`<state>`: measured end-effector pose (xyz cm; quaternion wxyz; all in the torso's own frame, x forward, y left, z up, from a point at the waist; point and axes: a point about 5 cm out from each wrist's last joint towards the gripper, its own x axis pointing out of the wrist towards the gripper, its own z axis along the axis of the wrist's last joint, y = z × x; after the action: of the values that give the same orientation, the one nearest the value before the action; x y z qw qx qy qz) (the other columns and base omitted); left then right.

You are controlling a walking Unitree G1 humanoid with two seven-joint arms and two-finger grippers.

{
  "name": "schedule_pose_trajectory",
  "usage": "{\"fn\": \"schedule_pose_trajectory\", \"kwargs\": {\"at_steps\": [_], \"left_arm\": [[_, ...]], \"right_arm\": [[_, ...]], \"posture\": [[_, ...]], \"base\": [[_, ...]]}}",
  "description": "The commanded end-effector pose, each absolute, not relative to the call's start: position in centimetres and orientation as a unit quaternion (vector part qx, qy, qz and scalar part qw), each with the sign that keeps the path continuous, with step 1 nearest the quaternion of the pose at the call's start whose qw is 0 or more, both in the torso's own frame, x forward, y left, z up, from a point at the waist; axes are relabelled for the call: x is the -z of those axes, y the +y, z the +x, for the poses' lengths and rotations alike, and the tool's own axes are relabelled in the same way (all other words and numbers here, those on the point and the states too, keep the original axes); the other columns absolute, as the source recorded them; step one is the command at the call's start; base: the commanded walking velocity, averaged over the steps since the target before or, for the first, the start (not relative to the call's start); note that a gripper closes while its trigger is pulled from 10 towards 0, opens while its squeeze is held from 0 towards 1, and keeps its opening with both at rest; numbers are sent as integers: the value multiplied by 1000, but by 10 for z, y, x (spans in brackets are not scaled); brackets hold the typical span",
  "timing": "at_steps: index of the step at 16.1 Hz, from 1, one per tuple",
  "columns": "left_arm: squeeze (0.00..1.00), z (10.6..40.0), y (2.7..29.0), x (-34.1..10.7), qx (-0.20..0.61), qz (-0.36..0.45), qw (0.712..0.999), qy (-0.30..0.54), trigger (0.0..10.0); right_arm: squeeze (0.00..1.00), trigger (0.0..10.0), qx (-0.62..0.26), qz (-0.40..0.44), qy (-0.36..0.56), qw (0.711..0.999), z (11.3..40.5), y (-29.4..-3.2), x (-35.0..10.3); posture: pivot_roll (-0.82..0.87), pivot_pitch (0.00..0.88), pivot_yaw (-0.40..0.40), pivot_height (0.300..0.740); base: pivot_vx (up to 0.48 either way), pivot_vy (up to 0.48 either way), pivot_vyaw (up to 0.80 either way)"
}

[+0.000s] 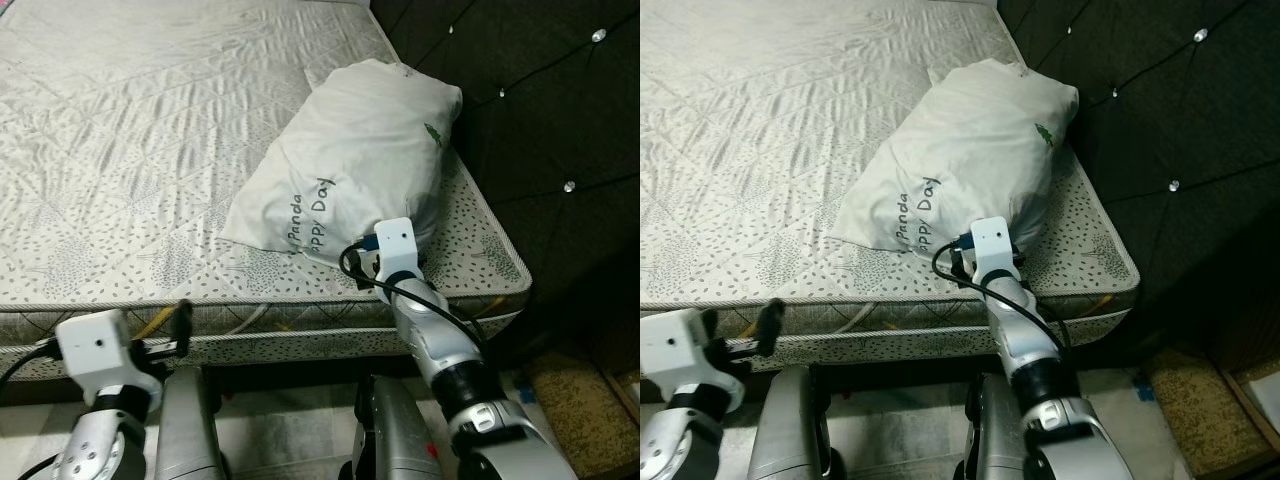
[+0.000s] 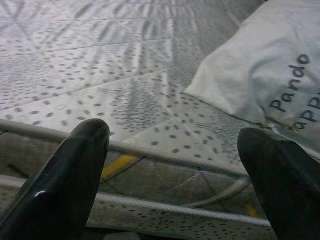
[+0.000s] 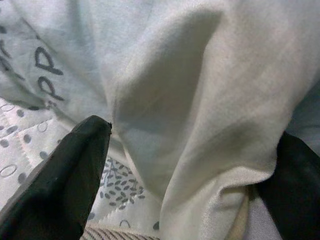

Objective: Clean up the room

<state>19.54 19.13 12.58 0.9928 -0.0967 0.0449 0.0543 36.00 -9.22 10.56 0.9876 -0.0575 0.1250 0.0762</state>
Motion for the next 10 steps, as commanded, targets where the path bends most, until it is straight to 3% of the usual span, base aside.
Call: {"fn": "schedule_pose_trajectory", "kwargs": {"at_steps": [1,5,6,7,8,10], "left_arm": [[0,195,185,-126,-49,-101,993,46,10000],[0,188,181,-125,-62,-110,991,50,10000],[0,188,181,-124,-62,-110,991,52,10000],[0,188,181,-124,-62,-110,991,52,10000],[0,190,180,-125,-62,-112,990,50,10000],[0,191,179,-126,-65,-114,990,46,10000]], "right_arm": [[0,10000,-62,-57,118,989,364,-94,-108],[0,10000,-40,-65,98,992,374,-100,-116],[0,4157,-34,-67,94,993,376,-101,-117],[0,4157,-29,-70,94,993,377,-101,-117],[0,0,-21,-63,90,994,380,-98,-120],[0,0,-16,-48,84,995,383,-93,-125]], "posture": [[44,181,-137,529],[59,189,-149,529],[66,191,-148,529],[66,191,-148,529],[73,194,-150,529],[73,194,-150,529]], "base": [[0,0,0],[0,0,0],[0,0,0],[0,0,0],[0,0,0],[0,0,0]]}}
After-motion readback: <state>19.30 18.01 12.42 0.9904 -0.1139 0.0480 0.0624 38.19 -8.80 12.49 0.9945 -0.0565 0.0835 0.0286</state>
